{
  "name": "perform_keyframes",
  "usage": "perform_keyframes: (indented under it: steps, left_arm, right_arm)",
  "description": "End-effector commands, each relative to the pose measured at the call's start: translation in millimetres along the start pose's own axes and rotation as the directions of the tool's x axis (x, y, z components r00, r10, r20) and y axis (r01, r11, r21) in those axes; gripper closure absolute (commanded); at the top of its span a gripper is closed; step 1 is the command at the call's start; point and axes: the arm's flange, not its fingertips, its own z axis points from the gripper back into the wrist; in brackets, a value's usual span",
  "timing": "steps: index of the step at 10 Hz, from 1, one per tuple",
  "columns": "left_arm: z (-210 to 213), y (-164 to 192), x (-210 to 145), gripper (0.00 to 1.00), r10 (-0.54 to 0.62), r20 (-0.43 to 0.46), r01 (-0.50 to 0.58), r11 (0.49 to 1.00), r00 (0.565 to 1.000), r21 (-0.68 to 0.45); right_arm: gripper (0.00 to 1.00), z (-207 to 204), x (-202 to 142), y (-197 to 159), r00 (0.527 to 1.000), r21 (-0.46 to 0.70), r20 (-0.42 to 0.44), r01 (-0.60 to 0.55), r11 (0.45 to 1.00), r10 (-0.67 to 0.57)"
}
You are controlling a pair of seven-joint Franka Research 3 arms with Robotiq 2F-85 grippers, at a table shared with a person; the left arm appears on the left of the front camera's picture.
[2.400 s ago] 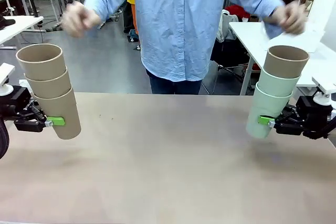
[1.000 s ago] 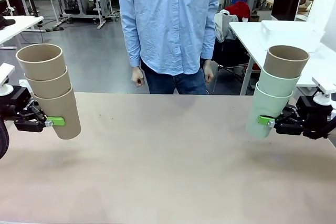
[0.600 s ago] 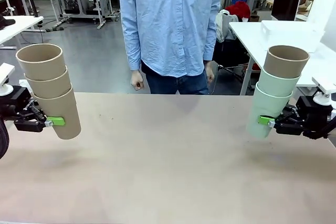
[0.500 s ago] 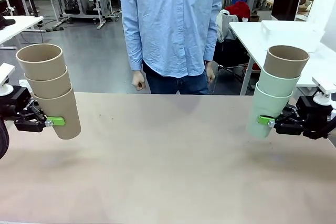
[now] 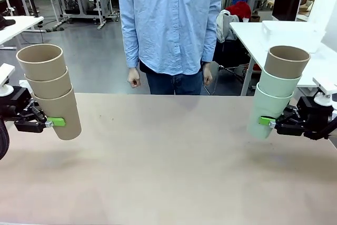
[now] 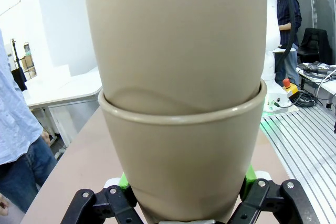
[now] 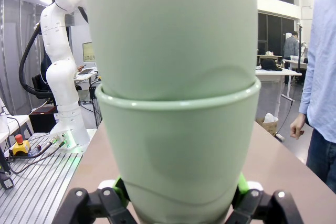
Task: Stack the cups and store them in the basket.
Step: Place the stack of Reusable plastic cups into the Pantry Basket.
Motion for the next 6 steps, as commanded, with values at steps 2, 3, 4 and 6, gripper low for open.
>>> perform_keyframes:
  steps: [2, 3, 4, 6]
  left_arm:
    - [-1.6, -2.3, 5.9, 0.15, -0.011, 0.005, 0.011, 1.0, 1.0, 0.0]
    - [-1.6, -2.3, 5.9, 0.15, -0.011, 0.005, 0.011, 1.0, 1.0, 0.0]
    - [-1.6, -2.3, 5.9, 0.15, -0.011, 0.005, 0.011, 1.0, 1.0, 0.0]
    - [-1.6, -2.3, 5.9, 0.15, -0.011, 0.005, 0.011, 1.0, 1.0, 0.0]
  right_arm:
    - [0.15, 0.4, 4.3, -0.1, 1.0, -0.001, 0.001, -0.011, 1.0, 0.011]
    - [0.15, 0.4, 4.3, -0.1, 1.0, -0.001, 0.001, -0.011, 1.0, 0.011]
    - [0.15, 0.4, 4.3, -0.1, 1.0, -0.001, 0.001, -0.011, 1.0, 0.011]
    - [0.15, 0.4, 4.3, -0.1, 1.0, -0.001, 0.001, -0.011, 1.0, 0.011]
